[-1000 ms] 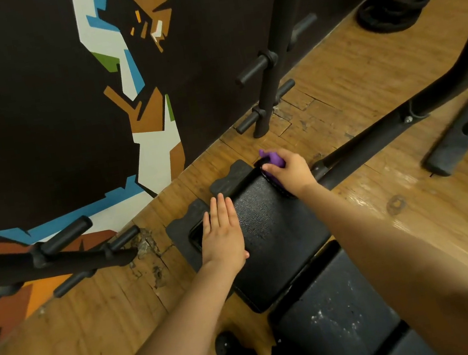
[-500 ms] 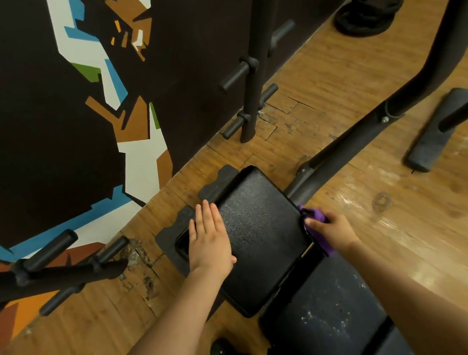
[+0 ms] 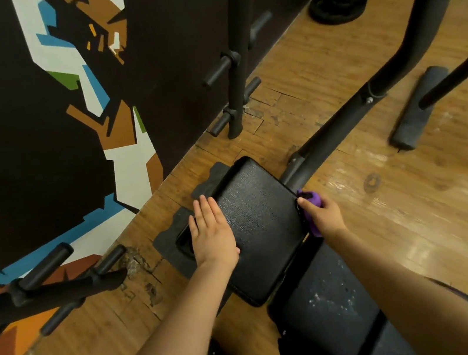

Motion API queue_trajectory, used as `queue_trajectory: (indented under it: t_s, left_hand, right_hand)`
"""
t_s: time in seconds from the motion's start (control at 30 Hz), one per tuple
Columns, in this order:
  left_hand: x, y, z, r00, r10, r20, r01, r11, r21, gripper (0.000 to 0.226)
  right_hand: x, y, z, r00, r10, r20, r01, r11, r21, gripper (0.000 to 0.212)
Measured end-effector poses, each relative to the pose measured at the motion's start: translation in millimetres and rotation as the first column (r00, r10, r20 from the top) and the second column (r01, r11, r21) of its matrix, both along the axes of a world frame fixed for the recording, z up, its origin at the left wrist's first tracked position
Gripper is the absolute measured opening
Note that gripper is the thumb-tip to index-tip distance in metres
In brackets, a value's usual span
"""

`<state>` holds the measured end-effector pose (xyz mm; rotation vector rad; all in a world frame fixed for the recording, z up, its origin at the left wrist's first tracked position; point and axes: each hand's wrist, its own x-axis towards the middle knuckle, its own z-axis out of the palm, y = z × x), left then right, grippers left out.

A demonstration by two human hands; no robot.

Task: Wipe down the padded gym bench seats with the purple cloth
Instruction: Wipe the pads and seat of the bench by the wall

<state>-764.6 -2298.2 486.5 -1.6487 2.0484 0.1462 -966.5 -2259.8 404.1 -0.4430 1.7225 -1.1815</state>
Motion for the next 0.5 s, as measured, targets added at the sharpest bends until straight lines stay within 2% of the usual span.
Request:
queue_trajectory:
  t_s: [0.23, 0.33, 0.5]
  left_hand:
    - [7.8, 1.0, -2.2, 0.997, -0.042, -0.061, 0.040, 0.999, -0.025, 0.120]
    - [9.5, 0.9, -2.0, 0.996, -0.067, -0.067, 0.065, 0.997, -0.032, 0.120]
    - [12.8, 1.0, -3.6, 0.992, -0.089, -0.090, 0.086, 0.996, -0.036, 0.121]
  right_hand:
    - [26.3, 9.3, -6.6, 0.961, -0.277, 0.018, 0.277, 0.960, -0.028, 0.029]
    - [38.4, 13.8, -9.6, 0.911, -0.412, 0.037, 0.412, 0.911, -0.005, 0.037]
    - [62.0, 30.0, -11.6, 0.813, -0.570, 0.121, 0.572, 0.820, 0.020, 0.037]
